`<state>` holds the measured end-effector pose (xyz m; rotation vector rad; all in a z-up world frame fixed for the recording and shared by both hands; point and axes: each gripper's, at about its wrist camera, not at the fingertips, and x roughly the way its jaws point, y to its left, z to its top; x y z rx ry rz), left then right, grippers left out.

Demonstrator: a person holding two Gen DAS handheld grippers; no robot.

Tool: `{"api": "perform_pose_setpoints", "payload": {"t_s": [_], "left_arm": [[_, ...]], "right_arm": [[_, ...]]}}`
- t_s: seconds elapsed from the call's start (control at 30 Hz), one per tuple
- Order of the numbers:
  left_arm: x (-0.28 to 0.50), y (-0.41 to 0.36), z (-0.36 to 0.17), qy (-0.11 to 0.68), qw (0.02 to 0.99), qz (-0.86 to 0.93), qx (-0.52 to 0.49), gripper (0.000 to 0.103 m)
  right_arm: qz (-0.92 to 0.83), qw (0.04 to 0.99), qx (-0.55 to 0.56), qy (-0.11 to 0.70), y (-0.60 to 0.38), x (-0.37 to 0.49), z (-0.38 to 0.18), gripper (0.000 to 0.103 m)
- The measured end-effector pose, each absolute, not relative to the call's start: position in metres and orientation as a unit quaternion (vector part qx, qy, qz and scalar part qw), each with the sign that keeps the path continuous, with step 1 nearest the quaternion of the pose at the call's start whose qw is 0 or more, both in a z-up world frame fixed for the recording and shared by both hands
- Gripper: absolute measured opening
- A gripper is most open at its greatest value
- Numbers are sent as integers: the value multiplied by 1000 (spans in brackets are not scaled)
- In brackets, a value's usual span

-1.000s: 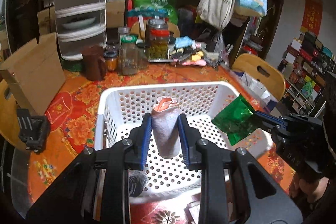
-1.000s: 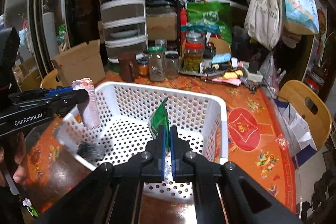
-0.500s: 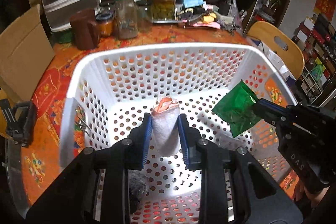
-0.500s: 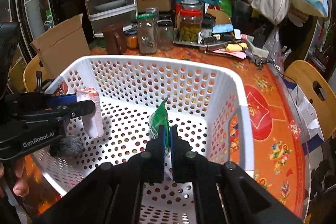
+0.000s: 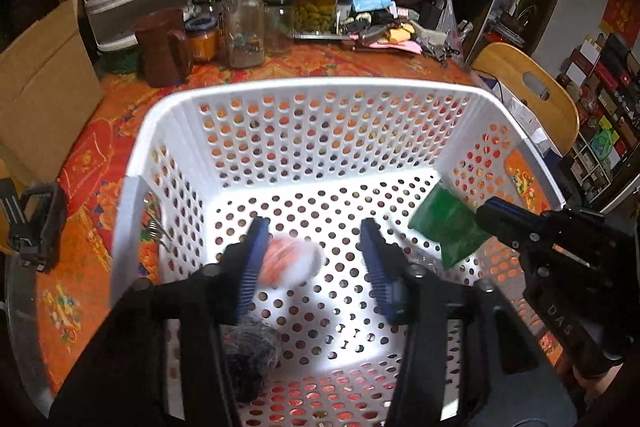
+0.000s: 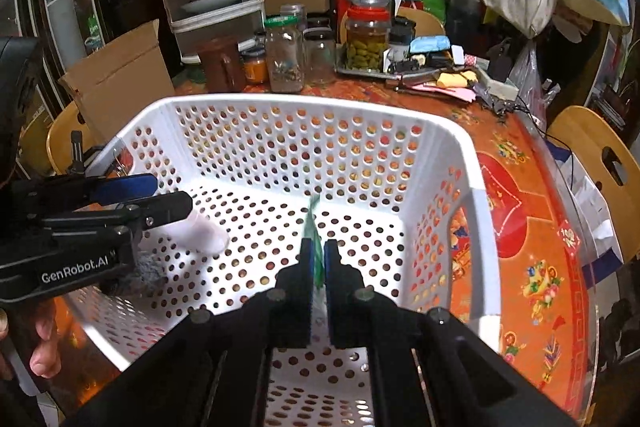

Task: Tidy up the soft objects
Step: 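Carry the pink towel and green packet into the basket and open both tools, then withdraw both tools from the basket toward the white card packet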

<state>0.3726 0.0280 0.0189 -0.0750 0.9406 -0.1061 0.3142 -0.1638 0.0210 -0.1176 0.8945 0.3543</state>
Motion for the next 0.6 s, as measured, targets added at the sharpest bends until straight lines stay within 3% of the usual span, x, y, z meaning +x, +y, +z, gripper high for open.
{"api": "perform_pose_setpoints", "payload": {"t_s": [0.13, 0.2, 0.27, 0.37, 0.5, 0.6], "left_arm": [[362, 30, 35, 433, 900, -49, -28, 51], [355, 32, 45, 422, 905, -46, -26, 57], [346, 32, 56, 408, 912, -45, -18, 68], [333, 32, 69, 395, 917, -50, -15, 80], [314, 31, 84, 377, 924, -53, -10, 85], [300, 26, 91, 368, 928, -53, -2, 94]], "right_arm": [[180, 891, -49, 414, -164, 302, 34, 16], [182, 895, -52, 405, -164, 296, 41, 40], [180, 899, -53, 396, -164, 291, 49, 56], [182, 904, -50, 385, -168, 282, 59, 63], [179, 907, -53, 377, -172, 269, 68, 79], [177, 909, -53, 374, -176, 258, 72, 86]]}}
